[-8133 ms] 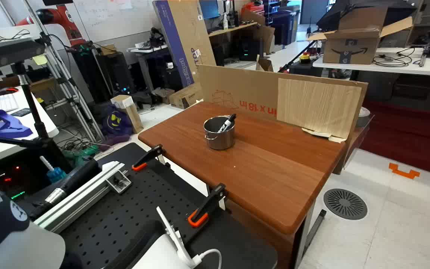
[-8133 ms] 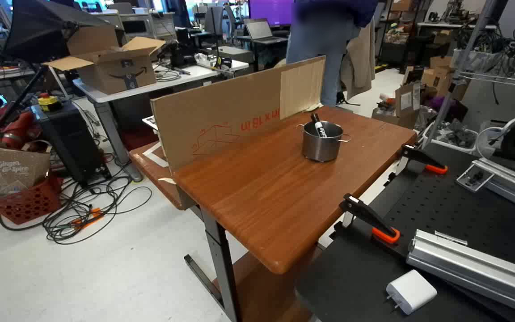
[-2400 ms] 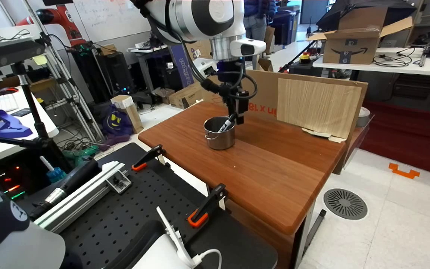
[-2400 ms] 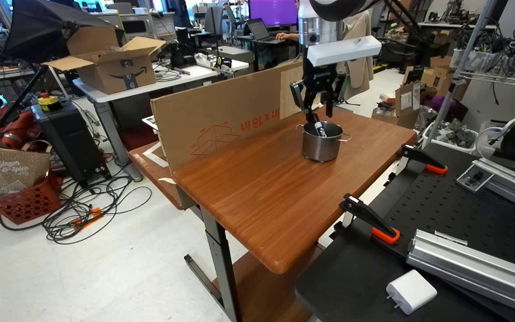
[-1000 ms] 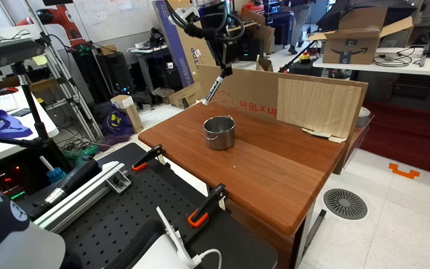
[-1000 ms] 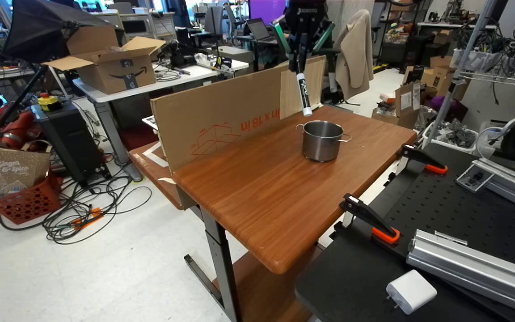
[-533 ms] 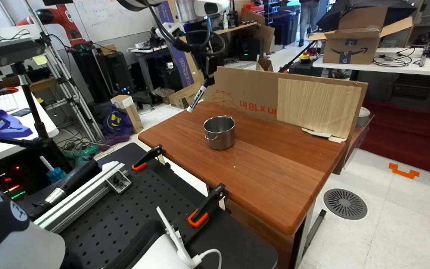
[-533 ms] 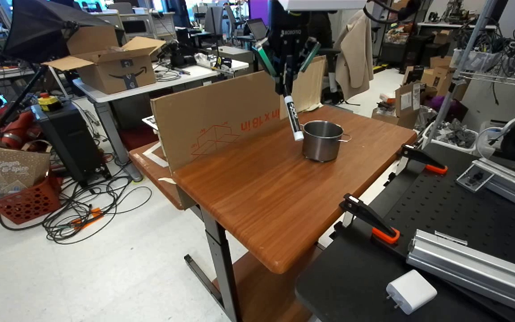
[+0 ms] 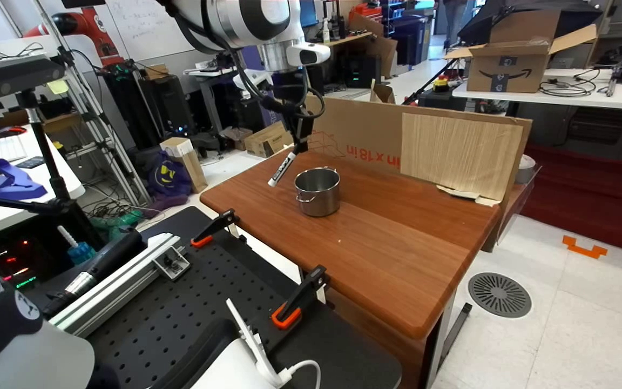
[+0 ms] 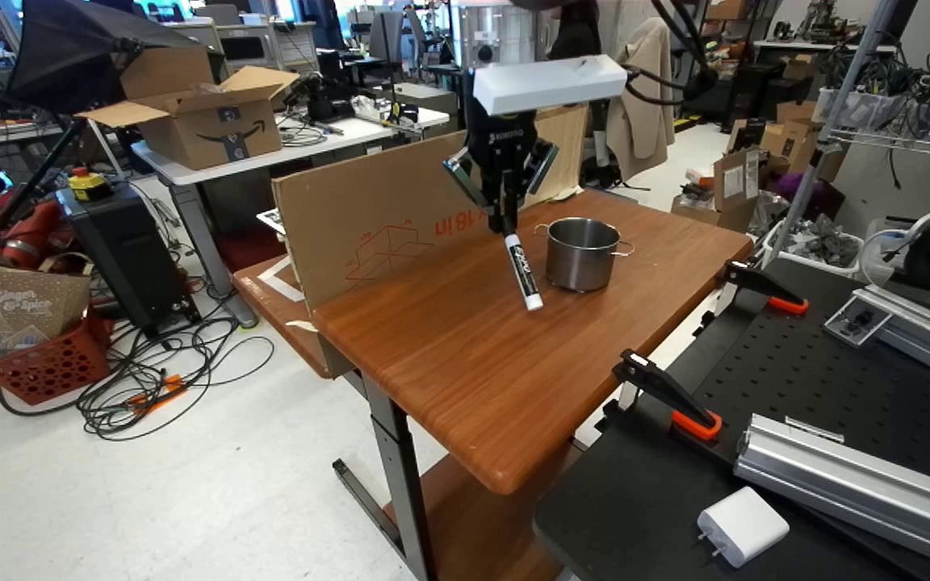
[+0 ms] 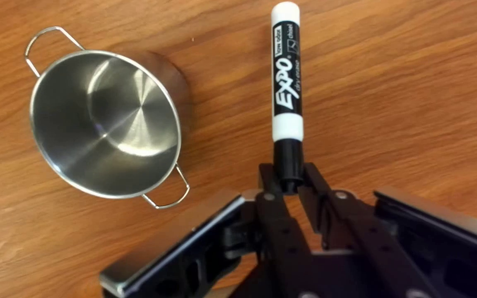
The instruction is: Put the black marker on the table
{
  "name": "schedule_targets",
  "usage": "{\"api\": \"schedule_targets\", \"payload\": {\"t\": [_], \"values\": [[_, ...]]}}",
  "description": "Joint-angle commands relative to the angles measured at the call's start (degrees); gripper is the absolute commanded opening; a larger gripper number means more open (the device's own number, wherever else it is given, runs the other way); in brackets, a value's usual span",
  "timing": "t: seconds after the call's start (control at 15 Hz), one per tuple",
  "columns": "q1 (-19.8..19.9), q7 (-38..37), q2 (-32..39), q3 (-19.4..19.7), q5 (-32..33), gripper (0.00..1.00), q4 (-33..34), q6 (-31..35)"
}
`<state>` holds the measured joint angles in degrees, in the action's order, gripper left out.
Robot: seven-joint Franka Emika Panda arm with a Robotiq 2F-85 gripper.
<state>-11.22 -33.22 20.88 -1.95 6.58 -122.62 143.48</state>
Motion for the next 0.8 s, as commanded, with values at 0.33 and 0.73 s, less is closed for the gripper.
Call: {"api": "schedule_targets", "payload": {"t": [0.33, 0.73], "values": [[-4.3, -2.4, 10.0, 3.1, 0.4, 0.05, 7.8, -0.1], [-5.6, -2.9, 14.0, 4.9, 0.5, 0.05, 11.1, 0.0]]}}
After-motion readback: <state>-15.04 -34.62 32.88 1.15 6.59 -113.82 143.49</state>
